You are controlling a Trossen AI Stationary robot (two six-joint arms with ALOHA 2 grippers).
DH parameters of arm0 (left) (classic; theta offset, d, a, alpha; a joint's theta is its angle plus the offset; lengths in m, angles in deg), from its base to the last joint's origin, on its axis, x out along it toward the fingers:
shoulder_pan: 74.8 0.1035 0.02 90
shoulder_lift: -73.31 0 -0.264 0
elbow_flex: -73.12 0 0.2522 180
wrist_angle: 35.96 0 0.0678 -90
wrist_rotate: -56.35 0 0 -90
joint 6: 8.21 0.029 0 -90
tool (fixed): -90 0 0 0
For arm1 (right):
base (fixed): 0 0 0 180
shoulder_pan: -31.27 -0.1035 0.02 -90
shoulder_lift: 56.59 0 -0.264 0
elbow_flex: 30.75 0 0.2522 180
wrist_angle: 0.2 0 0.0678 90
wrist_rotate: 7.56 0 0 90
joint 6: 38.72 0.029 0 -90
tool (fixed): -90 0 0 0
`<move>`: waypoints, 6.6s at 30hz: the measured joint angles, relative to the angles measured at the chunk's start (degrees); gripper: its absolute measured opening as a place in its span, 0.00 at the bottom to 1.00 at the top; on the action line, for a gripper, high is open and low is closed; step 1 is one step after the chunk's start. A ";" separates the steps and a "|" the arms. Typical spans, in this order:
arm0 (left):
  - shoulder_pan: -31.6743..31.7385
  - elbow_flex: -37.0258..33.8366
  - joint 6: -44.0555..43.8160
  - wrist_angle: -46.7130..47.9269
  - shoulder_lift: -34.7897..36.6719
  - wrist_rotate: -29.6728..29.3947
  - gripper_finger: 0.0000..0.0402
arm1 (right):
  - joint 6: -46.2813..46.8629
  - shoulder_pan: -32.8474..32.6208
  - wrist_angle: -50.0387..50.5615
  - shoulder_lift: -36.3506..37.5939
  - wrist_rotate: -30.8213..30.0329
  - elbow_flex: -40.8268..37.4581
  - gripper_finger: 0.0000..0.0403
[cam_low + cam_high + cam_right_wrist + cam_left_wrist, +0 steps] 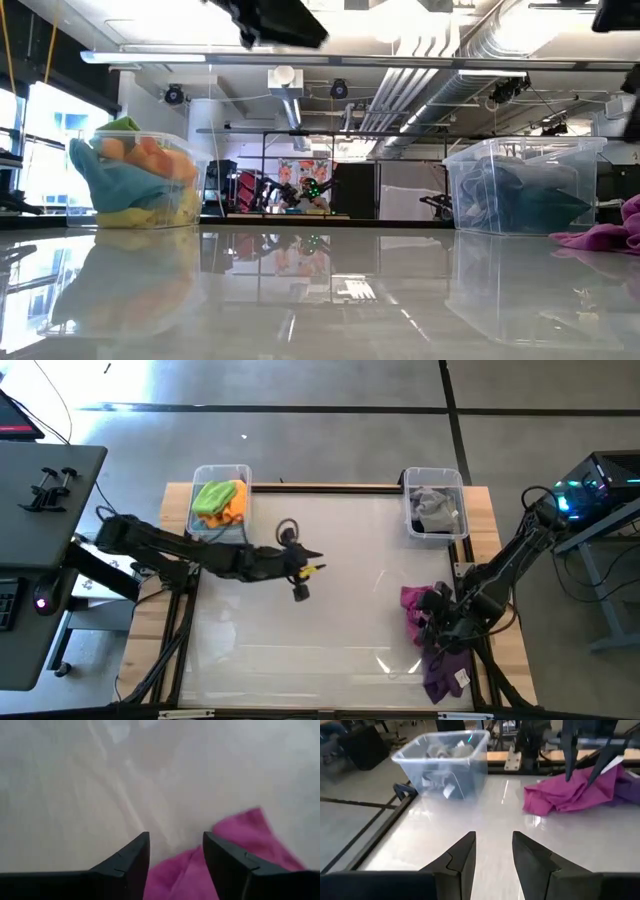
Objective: Sort towels by color in basket
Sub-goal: Put the maroon towel into the right transparent bin
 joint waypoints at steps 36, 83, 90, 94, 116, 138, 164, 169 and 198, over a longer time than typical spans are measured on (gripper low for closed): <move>-7.10 0.02 0.48 -36.00 -23.60 0.75 0.28 | 6.41 -3.89 7.75 -0.02 -0.91 0.00 0.48; -10.52 0.04 -0.99 -36.94 -23.53 2.92 0.28 | 27.12 -2.90 -18.42 -36.50 -50.10 -0.09 0.01; -11.47 0.04 1.87 -37.06 -23.53 2.70 0.28 | 18.58 -1.81 -17.52 -28.35 -54.90 0.00 0.01; -11.49 0.04 2.03 -37.73 -23.53 2.28 0.28 | 8.72 -1.84 -17.52 -20.32 -53.92 0.04 0.01; -11.47 0.04 2.03 -37.70 -23.53 2.13 0.28 | -7.83 4.60 -8.63 -8.98 -10.32 0.11 0.19; -11.45 0.04 0.41 -38.53 -23.53 2.15 0.28 | -35.15 15.78 -10.27 -8.98 -13.24 -1.39 0.84; -11.82 0.04 4.10 -33.79 -22.06 -11.83 0.28 | -27.88 20.35 -57.41 -8.81 -3.08 -34.12 0.56; -12.15 0.04 -0.28 -24.41 -17.78 -24.29 0.28 | -28.69 20.26 -54.82 -8.79 -6.12 -34.07 0.23; 10.66 -30.44 5.79 -58.86 -9.26 0.93 0.16 | -81.03 46.03 -71.84 -6.82 -11.32 -4.45 0.08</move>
